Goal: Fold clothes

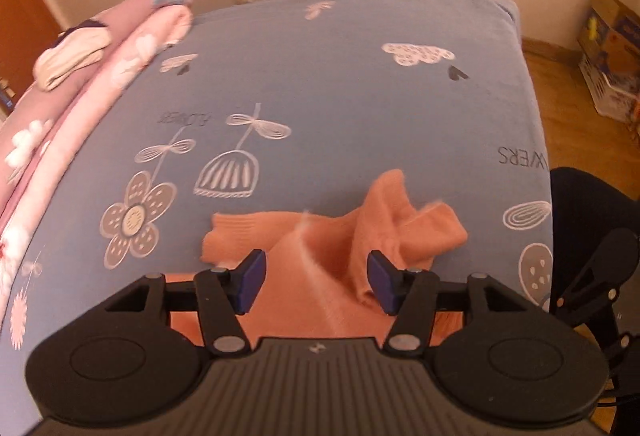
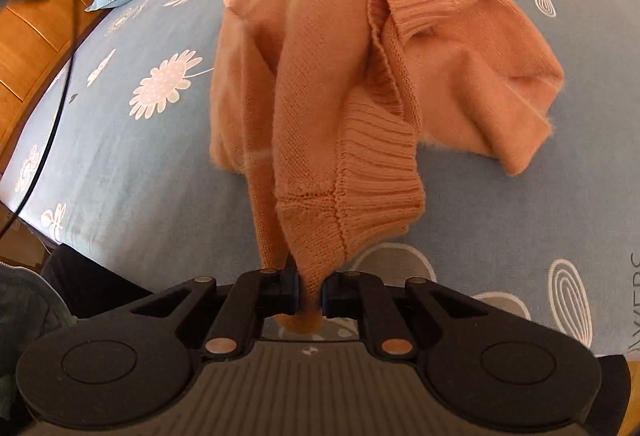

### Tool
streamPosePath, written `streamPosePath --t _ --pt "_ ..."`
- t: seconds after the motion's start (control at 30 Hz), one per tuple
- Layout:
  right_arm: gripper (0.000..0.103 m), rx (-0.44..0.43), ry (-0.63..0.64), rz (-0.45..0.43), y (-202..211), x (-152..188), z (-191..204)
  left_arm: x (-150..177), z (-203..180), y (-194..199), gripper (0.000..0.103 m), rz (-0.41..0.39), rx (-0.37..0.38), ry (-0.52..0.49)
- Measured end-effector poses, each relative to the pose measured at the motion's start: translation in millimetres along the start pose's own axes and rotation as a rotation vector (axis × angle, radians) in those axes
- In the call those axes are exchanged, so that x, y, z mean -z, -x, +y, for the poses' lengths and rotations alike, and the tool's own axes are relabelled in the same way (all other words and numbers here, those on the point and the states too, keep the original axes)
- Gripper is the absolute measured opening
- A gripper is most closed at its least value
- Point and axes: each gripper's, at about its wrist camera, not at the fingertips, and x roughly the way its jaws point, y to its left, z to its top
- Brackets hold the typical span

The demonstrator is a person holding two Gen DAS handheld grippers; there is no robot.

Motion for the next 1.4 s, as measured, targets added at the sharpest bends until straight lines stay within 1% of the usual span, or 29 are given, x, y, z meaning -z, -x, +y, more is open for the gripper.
streamPosePath --t 0.1,0.3,0.33,0.37,0.43,0.47,0.5,0.53,0.6,0.63,0.7,0.73,0.8,0.87,0.9,1.0,1.07,1.17,1.27,1.33,1.4 --pt "0.011 -0.028 -0.029 -0.015 2.0 5.1 -1.7 -32.1 -26.3 -36.4 0.057 0.071 0.075 -0.094" --pt "0.012 -0.045 -0.062 -0.044 6.0 10.0 -6.7 -63.0 -59.7 -118.8 0.056 0.330 0.109 -0.228" --pt "0.012 -0.043 -0.058 -0.047 7.1 10.7 -7.1 -60.2 -62.7 -129.3 0.053 0.376 0.103 -0.243" --pt "0.012 -0.041 -0.054 -0.049 8.4 11.4 -7.4 -51.0 -62.3 -133.6 0.043 0.408 0.105 -0.243" --pt "0.012 -0.030 -0.028 -0.053 11.9 12.9 -6.5 -49.7 -62.3 -138.3 0.027 0.446 0.108 -0.246" --pt "0.012 -0.012 0.001 -0.056 14.2 13.2 -4.0 -49.2 -61.9 -139.9 0.021 0.463 0.108 -0.247" --pt "0.012 0.002 0.039 -0.055 16.7 12.2 -0.5 -49.3 -58.3 -135.5 0.016 0.466 0.104 -0.240" --pt "0.012 0.015 0.079 -0.053 19.2 10.9 3.4 -49.9 -53.5 -130.8 0.009 0.470 0.112 -0.220" --pt "0.011 0.041 0.172 -0.051 26.4 5.2 8.6 -50.3 -42.1 -117.0 0.007 0.469 0.102 -0.202" --pt "0.011 0.050 0.213 -0.045 32.2 2.1 9.3 -50.0 -36.0 -108.6 0.002 0.464 0.066 -0.210" --pt "0.011 0.072 0.293 -0.034 45.3 -5.3 9.6 -47.9 -16.1 -90.6 0.002 0.462 -0.030 -0.223" --pt "0.011 0.095 0.336 -0.032 52.7 -9.4 10.1 -46.0 -2.5 -81.3 0.002 0.468 -0.044 -0.202" --pt "0.011 0.139 0.407 -0.033 67.6 -18.6 9.9 -41.0 29.4 -56.9 0.002 0.466 -0.069 -0.143" --pt "0.011 0.184 0.457 -0.033 79.6 -27.2 9.8 -35.4 48.6 -37.7 0.002 0.463 -0.089 -0.089" --pt "0.011 0.220 0.502 -0.030 82.7 -29.2 12.3 -32.8 57.0 -28.9 0.002 0.461 -0.098 -0.064" --pt "0.011 0.308 0.632 0.005 82.5 -30.8 21.3 -19.0 71.0 -12.3 0.003 0.504 -0.108 -0.028" --pt "0.011 0.362 0.710 0.030 83.8 -31.3 23.0 -10.4 75.4 1.4 0.004 0.530 -0.100 -0.012" --pt "0.011 0.442 0.742 0.020 91.0 -50.2 18.5 1.5 74.2 20.0 0.004 0.535 -0.088 0.024" --pt "0.011 0.508 0.713 -0.030 104.8 -79.0 8.3 1.8 64.5 40.4 0.004 0.472 -0.083 0.034" --pt "0.011 0.536 0.698 -0.067 116.6 -93.1 5.0 -2.3 66.6 50.0 0.004 0.438 -0.086 0.058" --pt "0.011 0.569 0.718 -0.085 123.0 -102.3 4.9 -2.0 69.5 56.5 0.004 0.453 -0.098 0.048"
